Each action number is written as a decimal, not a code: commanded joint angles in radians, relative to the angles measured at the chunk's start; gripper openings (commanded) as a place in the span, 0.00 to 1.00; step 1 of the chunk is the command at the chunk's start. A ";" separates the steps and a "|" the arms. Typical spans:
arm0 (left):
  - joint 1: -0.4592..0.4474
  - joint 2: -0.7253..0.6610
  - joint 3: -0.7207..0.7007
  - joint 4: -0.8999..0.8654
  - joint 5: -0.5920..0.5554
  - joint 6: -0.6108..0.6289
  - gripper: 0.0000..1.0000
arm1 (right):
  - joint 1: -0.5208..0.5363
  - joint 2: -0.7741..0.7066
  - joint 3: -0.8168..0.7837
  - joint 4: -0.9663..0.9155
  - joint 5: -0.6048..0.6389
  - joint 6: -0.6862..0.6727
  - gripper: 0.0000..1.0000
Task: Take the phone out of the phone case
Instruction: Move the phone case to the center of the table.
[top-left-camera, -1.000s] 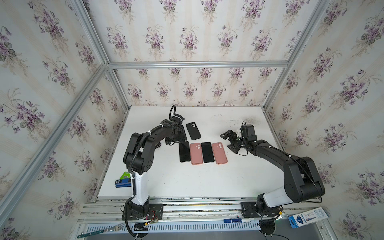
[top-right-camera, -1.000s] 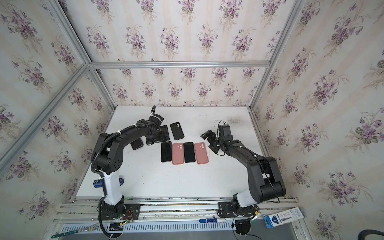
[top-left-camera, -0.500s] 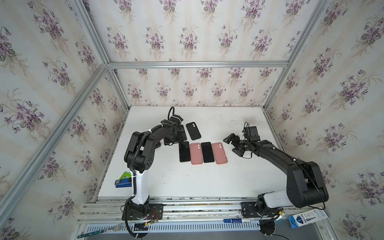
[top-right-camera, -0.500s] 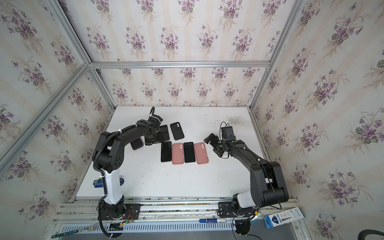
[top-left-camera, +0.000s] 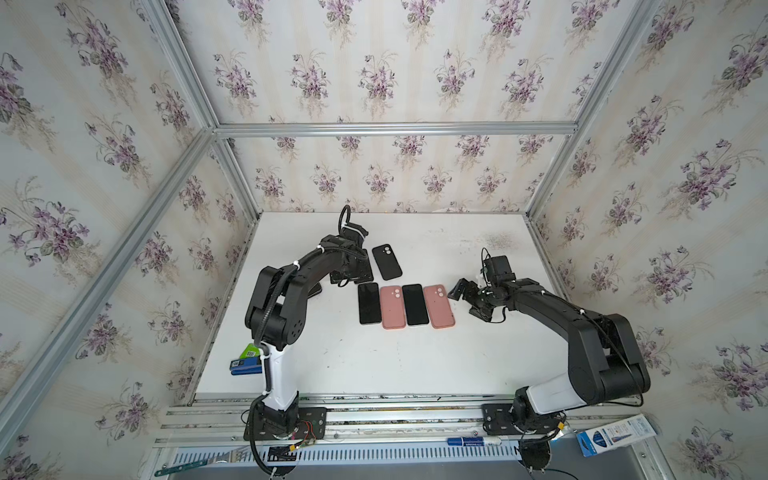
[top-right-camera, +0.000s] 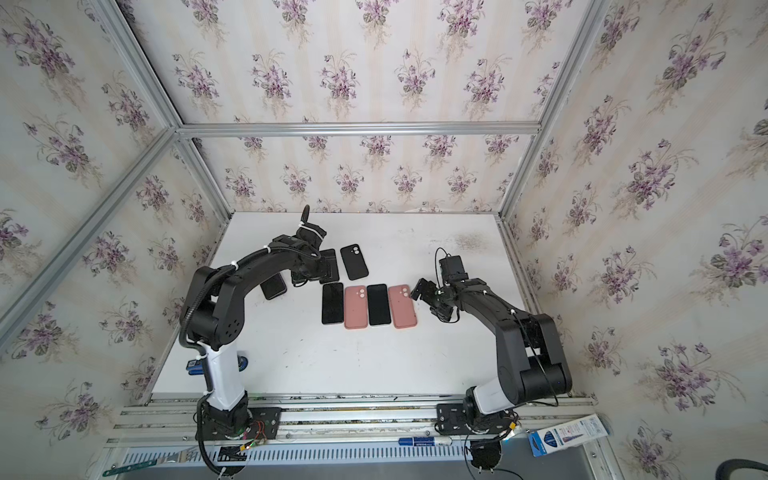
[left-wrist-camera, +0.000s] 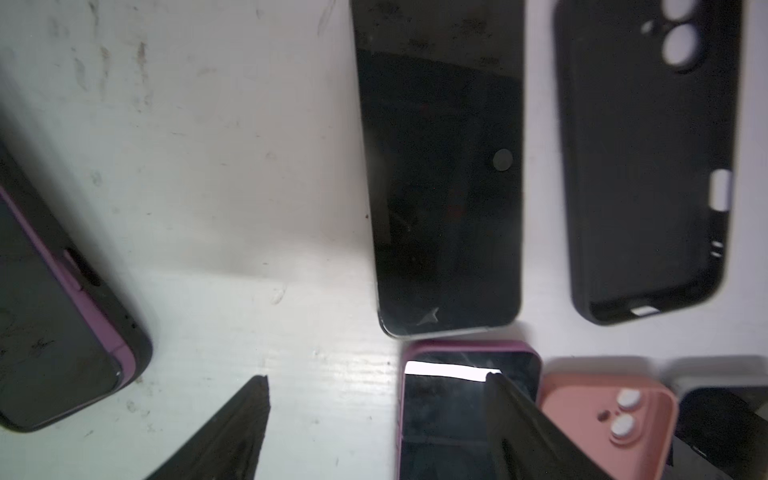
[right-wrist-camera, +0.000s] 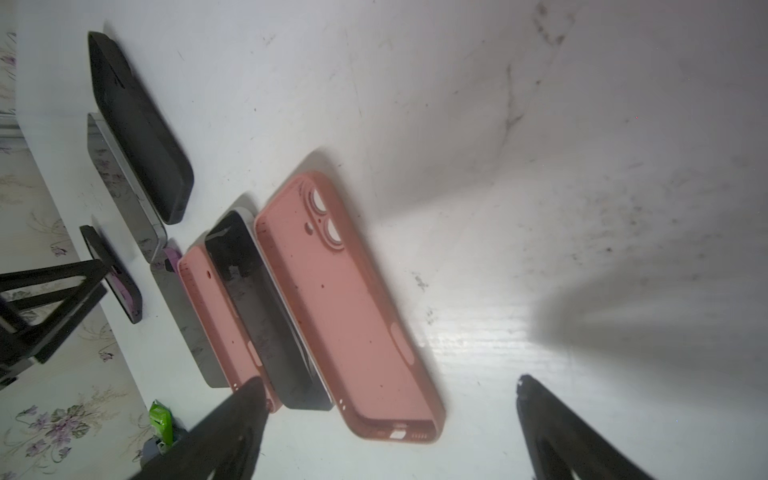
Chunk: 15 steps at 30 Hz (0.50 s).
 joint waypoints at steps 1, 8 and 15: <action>0.004 -0.068 -0.046 0.007 0.026 -0.022 0.89 | 0.002 0.027 0.004 0.067 -0.034 -0.047 0.95; 0.039 -0.228 -0.152 0.012 0.063 -0.049 0.97 | 0.039 0.096 0.004 0.205 -0.116 0.019 0.94; 0.085 -0.341 -0.208 0.008 0.044 -0.052 0.99 | 0.077 0.140 -0.038 0.344 -0.166 0.142 0.92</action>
